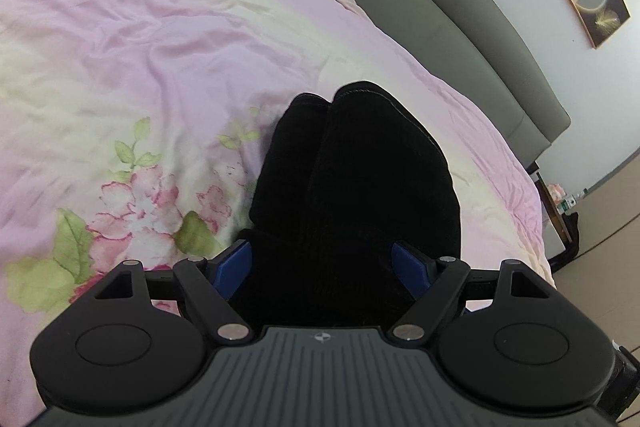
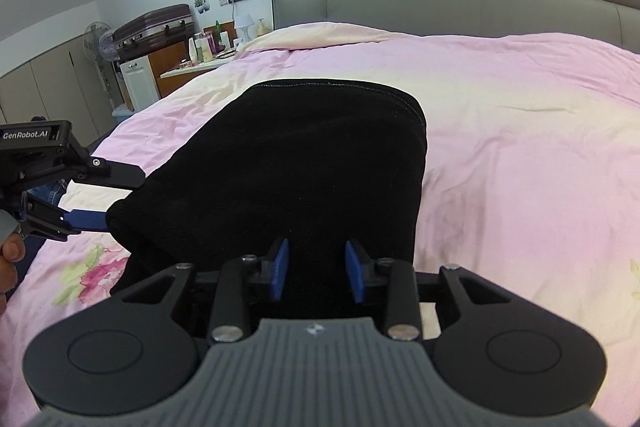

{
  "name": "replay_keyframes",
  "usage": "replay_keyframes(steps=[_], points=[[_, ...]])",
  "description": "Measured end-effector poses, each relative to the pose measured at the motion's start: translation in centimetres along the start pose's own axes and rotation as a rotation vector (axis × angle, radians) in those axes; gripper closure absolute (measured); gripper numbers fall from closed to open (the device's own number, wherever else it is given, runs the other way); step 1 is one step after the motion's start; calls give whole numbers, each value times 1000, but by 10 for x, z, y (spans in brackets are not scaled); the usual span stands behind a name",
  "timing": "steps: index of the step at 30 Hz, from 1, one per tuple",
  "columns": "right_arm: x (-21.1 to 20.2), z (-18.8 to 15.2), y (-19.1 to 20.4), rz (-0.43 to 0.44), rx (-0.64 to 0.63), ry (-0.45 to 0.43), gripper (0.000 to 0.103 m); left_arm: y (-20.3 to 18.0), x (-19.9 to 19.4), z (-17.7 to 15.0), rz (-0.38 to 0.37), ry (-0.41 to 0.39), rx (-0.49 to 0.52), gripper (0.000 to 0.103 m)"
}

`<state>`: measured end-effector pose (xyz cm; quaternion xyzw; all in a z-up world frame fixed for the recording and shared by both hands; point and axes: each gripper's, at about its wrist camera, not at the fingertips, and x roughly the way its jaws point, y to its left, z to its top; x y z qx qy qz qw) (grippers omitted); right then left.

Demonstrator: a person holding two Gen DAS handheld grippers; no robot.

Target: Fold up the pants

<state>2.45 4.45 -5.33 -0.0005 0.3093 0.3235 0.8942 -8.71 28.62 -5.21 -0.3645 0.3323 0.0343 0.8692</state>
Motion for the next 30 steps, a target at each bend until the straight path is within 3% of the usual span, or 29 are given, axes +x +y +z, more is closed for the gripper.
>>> replay_keyframes(steps=[4, 6, 7, 10, 14, 17, 19, 21, 23, 26, 27, 30], points=[[0, 0, 0, -8, 13, -4, 73, -7, 14, -7, -64, 51, -6, 9], [-1, 0, 2, -15, 9, -3, 73, -9, 20, -10, -89, 32, -15, 9], [-2, 0, 3, -18, 9, -5, 73, -9, 23, -9, -97, 19, -13, 13], [-4, 0, 1, -21, 30, -5, 73, 1, 31, -3, -81, 26, -80, 51], [-10, -1, -3, 2, 57, -5, 73, 15, 28, -4, -141, 19, -144, 66], [-14, -2, -6, 8, 72, -11, 72, 7, 20, -5, -187, -11, -91, 71], [-17, -1, -8, 14, 97, -23, 72, 1, 8, 0, -276, -36, -85, 72], [-23, 2, -10, 49, 121, -47, 72, -7, -10, 7, -352, -87, -69, 73], [-31, 9, -5, 92, 112, -79, 71, -12, -28, 13, -371, -150, -36, 73], [-35, 20, 5, 127, 69, -96, 68, 4, -39, 18, -327, -192, -65, 73], [-34, 22, 9, 128, 56, -93, 67, 13, -34, 18, -272, -166, -83, 73], [-25, 26, 16, 124, 41, -74, 67, 41, 8, 7, -30, 23, -104, 72]])
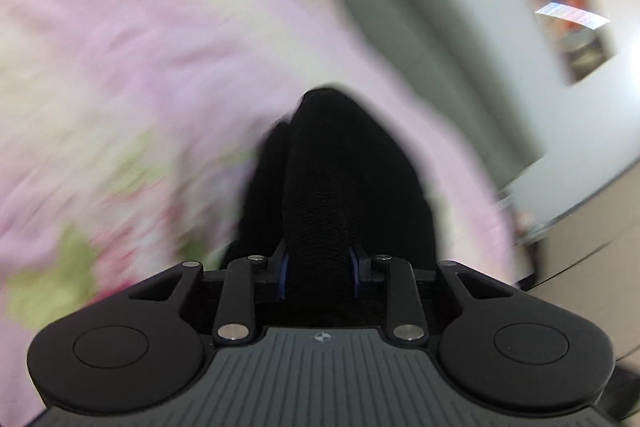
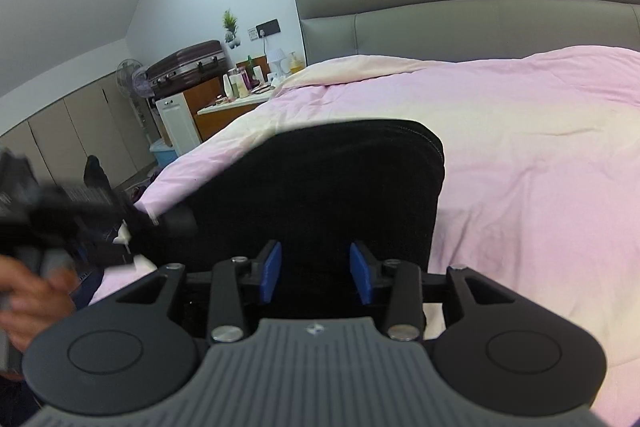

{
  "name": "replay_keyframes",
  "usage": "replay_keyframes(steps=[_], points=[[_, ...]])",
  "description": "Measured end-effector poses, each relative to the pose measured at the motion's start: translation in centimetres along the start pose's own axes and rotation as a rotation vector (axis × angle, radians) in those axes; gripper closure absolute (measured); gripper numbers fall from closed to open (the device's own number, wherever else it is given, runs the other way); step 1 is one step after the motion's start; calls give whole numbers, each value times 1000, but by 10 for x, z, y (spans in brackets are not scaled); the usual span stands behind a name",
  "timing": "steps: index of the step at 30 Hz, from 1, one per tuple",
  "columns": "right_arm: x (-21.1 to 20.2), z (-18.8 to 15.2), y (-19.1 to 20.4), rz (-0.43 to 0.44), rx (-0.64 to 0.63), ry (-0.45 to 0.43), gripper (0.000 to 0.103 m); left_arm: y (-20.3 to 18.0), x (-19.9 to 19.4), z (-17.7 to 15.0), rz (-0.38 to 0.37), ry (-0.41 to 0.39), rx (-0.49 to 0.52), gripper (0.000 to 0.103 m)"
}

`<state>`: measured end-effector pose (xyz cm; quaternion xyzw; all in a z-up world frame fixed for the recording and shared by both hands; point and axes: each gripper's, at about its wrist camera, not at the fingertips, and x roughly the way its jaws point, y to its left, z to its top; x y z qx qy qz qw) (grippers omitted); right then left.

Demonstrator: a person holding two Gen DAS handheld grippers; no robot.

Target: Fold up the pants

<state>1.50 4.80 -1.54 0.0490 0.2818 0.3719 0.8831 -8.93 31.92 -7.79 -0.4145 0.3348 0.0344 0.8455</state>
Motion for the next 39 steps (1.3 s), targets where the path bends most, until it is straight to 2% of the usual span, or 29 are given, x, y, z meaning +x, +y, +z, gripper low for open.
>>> replay_keyframes(steps=[1, 3, 7, 11, 15, 17, 18, 20, 22, 24, 26, 30, 32, 35, 37, 39], points=[[4, 0, 1, -7, 3, 9, 67, 8, 10, -7, 21, 18, -25, 70], [9, 1, 1, -19, 10, 16, 67, 11, 11, -13, 13, -6, -33, 69], [13, 11, 6, -6, 26, -1, 67, -4, 13, -7, 59, -18, 45, 66], [26, 14, 23, -7, -65, -1, 67, 9, 12, -9, 34, -18, -27, 61], [41, -28, 44, -57, -213, 72, 65, 12, 8, -8, 40, -13, -37, 60], [34, -56, 58, -99, -346, 66, 65, 10, 9, -9, 40, 2, -32, 60], [30, -59, 59, -98, -363, 72, 64, 10, 9, -9, 39, 6, -35, 60], [24, -41, 43, -27, -294, 99, 64, 9, 7, -10, 39, 2, -33, 58], [20, -11, 22, 12, -183, 71, 66, 8, 6, -9, 42, -1, -28, 58], [23, 21, 6, -56, -156, 14, 65, 9, 6, -8, 41, 7, -27, 56], [38, 54, -10, -113, -128, -1, 65, 11, 7, -8, 34, 10, -39, 55], [97, 99, -34, -144, -91, 69, 65, 15, 6, -8, 18, 18, -48, 53], [135, 109, -46, -156, -48, 135, 65, 16, 6, -8, 12, 22, -49, 53], [201, 100, -64, -174, 38, 328, 61, 16, 8, -7, 6, 28, -46, 51], [228, 86, -69, -200, 17, 351, 61, 17, 11, -5, 0, 31, -45, 50], [236, 79, -77, -192, 53, 329, 61, 17, 13, -4, 7, 35, -39, 48]])
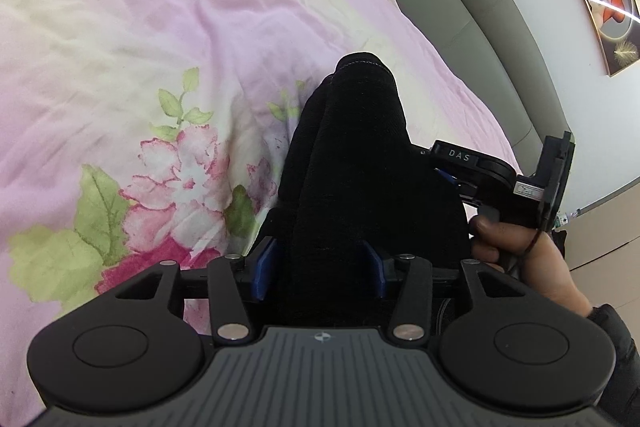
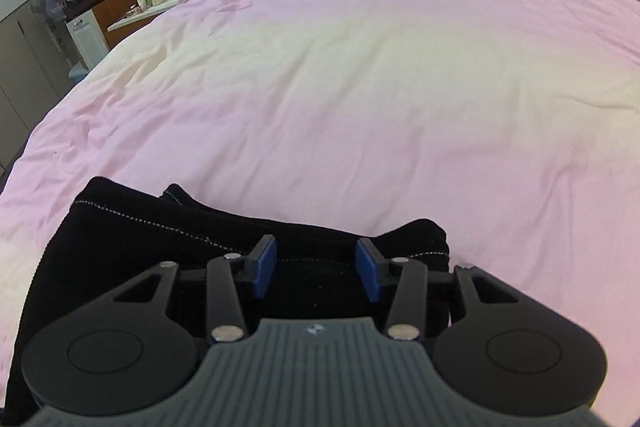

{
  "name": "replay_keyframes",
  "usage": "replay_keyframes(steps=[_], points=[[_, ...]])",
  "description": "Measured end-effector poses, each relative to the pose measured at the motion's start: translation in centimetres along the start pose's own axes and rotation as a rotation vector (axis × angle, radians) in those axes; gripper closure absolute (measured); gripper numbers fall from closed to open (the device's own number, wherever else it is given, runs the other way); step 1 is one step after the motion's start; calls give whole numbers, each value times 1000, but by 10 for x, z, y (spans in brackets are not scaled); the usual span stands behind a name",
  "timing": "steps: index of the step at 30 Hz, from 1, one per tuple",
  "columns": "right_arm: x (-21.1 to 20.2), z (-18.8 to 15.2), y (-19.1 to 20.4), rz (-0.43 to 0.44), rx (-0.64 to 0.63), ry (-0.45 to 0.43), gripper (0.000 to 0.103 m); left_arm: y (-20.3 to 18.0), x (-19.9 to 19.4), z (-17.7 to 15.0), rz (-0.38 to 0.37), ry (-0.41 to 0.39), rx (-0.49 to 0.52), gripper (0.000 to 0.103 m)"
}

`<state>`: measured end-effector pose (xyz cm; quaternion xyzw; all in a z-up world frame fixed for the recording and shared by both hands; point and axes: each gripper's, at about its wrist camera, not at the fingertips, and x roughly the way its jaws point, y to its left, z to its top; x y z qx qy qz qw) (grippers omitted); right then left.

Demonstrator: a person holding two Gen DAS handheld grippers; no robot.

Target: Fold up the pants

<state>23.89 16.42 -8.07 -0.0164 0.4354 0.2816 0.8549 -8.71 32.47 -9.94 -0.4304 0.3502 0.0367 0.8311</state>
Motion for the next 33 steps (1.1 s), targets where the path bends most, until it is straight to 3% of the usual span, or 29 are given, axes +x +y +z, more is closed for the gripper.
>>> replay_keyframes(steps=[1, 5, 11, 16, 19, 25, 29, 33], points=[[1, 0, -5, 16, 37, -4, 62, 1, 1, 0, 4, 1, -3, 43], [-21, -11, -13, 65, 65, -94, 62, 3, 2, -2, 0, 3, -20, 41], [-107, -60, -16, 108, 159, -273, 60, 2, -1, -4, 8, -16, -14, 43], [-134, -141, -11, 71, 83, -225, 55, -2, -1, -4, 21, -14, 11, 42], [-154, -166, -21, 109, 147, -212, 55, -6, -2, -8, 39, -28, 32, 39], [-170, -176, -19, 118, 121, -163, 55, -6, -6, -7, 50, -5, 29, 35], [-175, -175, -23, 120, 112, -149, 52, -8, -16, -10, 82, 20, 72, 27], [-177, -182, -22, 131, 105, -147, 49, -24, -31, -16, 191, 13, 200, 20]])
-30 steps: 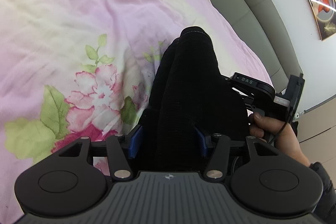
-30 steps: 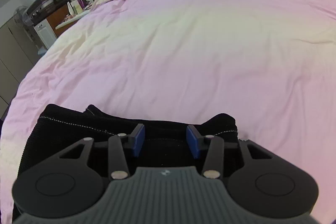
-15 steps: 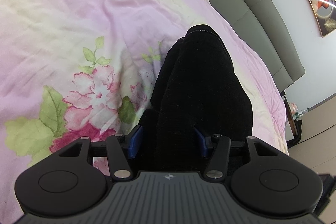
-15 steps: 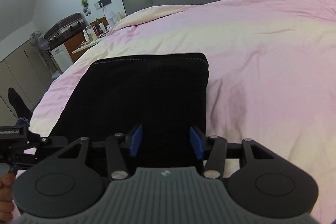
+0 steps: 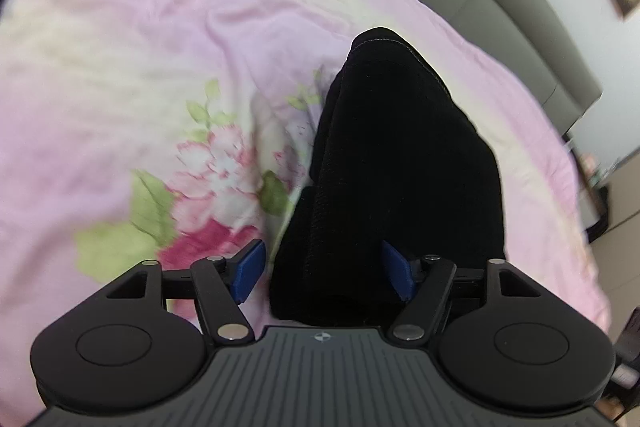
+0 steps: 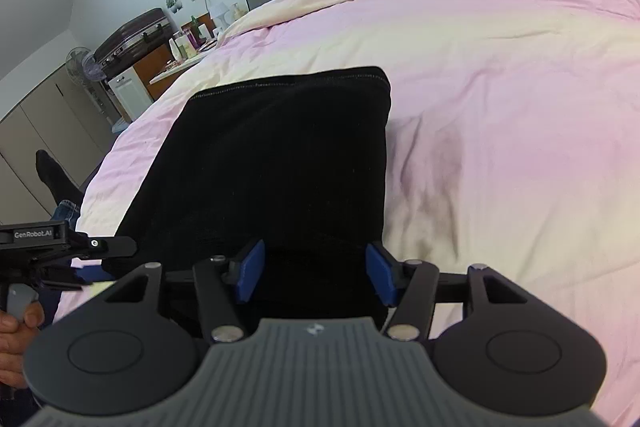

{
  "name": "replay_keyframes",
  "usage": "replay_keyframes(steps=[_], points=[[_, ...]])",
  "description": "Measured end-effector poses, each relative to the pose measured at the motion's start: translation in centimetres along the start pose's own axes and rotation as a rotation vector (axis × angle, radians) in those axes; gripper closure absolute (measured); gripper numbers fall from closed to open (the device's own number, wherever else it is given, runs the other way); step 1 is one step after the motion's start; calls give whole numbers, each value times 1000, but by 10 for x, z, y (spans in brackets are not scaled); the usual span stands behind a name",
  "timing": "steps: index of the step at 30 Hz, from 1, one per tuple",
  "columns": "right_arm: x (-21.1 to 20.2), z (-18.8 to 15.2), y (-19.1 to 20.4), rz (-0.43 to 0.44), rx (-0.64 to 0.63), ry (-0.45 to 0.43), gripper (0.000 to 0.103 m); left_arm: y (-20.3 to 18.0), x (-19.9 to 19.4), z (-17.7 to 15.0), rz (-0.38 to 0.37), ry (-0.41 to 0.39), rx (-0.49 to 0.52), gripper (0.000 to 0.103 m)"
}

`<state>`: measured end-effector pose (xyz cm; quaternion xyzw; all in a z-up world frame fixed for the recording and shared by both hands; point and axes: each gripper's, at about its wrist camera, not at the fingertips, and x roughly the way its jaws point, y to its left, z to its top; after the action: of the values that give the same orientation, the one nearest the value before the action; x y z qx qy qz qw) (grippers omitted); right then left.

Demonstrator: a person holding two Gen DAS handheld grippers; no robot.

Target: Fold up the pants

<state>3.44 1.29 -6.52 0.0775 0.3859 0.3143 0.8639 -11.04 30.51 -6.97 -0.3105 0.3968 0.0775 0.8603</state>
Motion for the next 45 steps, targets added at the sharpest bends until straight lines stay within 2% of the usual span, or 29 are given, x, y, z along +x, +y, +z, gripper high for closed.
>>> replay_keyframes(steps=[1, 3, 6, 7, 8, 10, 12, 14, 18, 19, 22, 23, 25, 28, 32, 35, 39, 45], points=[[0, 0, -1, 2, 4, -2, 48, -8, -6, 0, 67, -12, 59, 13], [-3, -1, -2, 2, 14, -7, 47, -25, -16, -1, 191, -44, 173, 10], [-7, 1, -5, -3, 25, -19, 46, -45, -27, 2, 355, -76, 294, 15], [-9, 1, -7, -5, 30, -23, 46, -49, -28, 6, 401, -80, 312, 21], [-11, 2, -9, -7, 36, -27, 46, -50, -30, 10, 415, -83, 309, 21], [-15, 4, -13, -10, 48, -33, 46, -43, -37, 24, 369, -108, 228, 17], [-19, 6, -18, -12, 59, -40, 46, -34, -42, 38, 288, -122, 129, 15], [-22, 9, -24, -12, 70, -45, 45, -32, -39, 52, 209, -116, 77, 14], [-25, 18, -39, -4, 107, -48, 43, -38, -16, 69, 152, -53, 100, 14], [-26, 21, -44, -4, 124, -49, 37, -40, -10, 71, 150, -42, 109, 14], [-27, 33, -57, 13, 180, -59, 32, -42, 4, 73, 131, -18, 127, 13], [-26, 37, -62, 24, 203, -57, 31, -41, 9, 72, 108, 0, 127, 13], [-23, 44, -72, 55, 254, -49, 23, -38, 19, 72, 54, 43, 117, 13], [-16, 54, -82, 97, 311, -33, 23, -32, 35, 72, 1, 113, 106, 13], [0, 63, -85, 143, 331, 12, 22, -22, 57, 73, -85, 224, 75, 13], [17, 67, -84, 175, 325, 63, 14, -13, 72, 76, -139, 289, 54, 5], [39, 70, -83, 209, 311, 132, 11, 6, 89, 81, -225, 370, -48, 2], [85, 69, -94, 302, 383, 277, 9, 21, 110, 80, -274, 429, -88, 0]])
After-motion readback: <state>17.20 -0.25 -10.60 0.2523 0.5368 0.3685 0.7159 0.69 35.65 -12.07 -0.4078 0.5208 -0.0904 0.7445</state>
